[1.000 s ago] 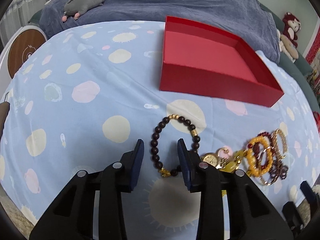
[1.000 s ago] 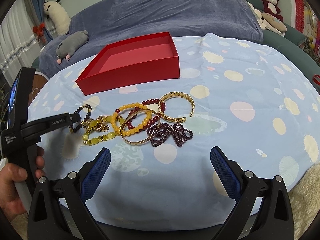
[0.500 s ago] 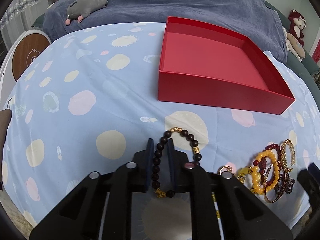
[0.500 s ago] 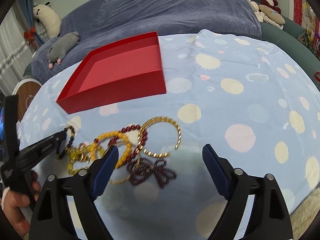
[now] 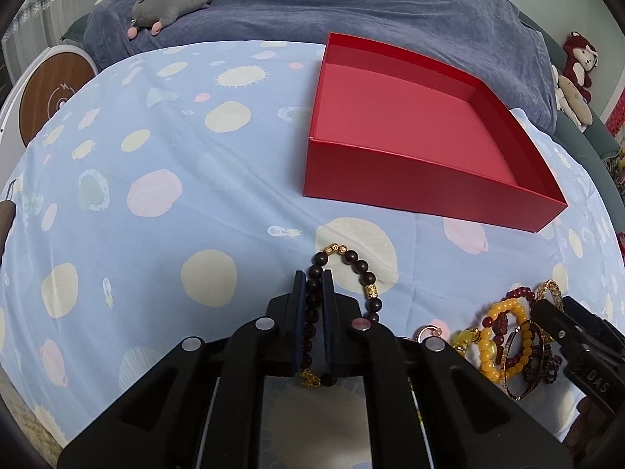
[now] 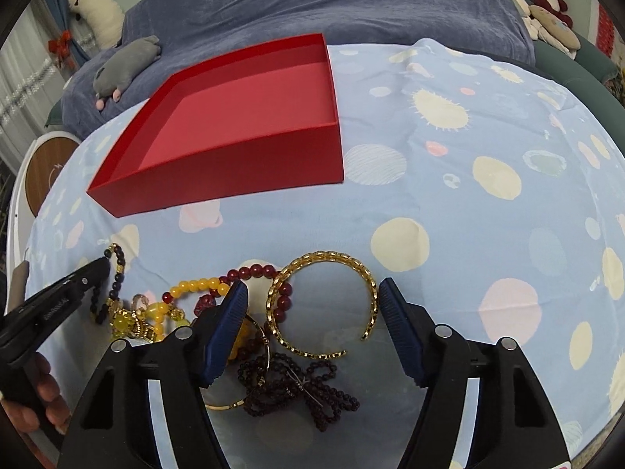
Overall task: Organize jewelry
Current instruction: 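Carry the dark bead bracelet to the red box with left while right grasps the twisted gold cuff, then open both tools to drop the bracelet and cuff into the red box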
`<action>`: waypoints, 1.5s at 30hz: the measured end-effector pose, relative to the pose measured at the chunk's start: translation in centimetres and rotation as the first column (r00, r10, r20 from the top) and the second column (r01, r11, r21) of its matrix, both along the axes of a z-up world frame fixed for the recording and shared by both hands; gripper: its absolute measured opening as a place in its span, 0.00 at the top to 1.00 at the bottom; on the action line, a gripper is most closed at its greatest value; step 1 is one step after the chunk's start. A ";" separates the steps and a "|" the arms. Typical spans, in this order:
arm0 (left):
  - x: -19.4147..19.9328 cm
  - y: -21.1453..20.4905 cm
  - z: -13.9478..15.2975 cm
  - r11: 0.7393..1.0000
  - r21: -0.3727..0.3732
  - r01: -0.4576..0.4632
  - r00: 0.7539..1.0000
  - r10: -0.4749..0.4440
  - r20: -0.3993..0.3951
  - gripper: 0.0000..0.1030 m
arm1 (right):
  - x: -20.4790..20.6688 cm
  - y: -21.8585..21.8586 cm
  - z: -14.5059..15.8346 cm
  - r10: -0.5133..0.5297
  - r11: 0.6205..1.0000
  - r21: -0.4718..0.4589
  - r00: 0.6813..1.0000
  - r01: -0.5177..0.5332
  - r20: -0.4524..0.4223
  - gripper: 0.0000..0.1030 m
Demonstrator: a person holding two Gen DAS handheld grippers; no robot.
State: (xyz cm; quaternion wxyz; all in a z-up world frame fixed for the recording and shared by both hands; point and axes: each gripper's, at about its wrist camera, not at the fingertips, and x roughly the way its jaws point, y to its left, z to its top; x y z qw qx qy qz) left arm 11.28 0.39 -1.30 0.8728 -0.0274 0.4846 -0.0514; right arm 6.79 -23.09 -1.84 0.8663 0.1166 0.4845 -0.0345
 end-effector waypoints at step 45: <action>19.4 -6.9 9.0 0.980 -0.137 0.147 0.984 -0.130 0.122 0.93 | 21.0 -0.4 7.5 0.112 0.993 0.018 0.983 -0.115 0.143 0.47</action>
